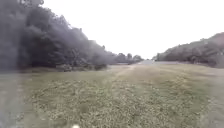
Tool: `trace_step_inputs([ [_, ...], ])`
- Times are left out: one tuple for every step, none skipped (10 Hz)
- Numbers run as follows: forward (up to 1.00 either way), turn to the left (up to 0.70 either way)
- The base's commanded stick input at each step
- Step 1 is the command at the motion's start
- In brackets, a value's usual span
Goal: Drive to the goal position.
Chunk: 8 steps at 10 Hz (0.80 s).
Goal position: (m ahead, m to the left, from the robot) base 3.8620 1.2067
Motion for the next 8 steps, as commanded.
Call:
trace_step_inputs([
  [0.6,0.0],
  [0.6,0.0],
  [0.6,0.0],
  [0.6,0.0],
  [0.6,0.0],
  [0.6,0.0],
  [0.6,0.0],
  [0.6,0.0],
])
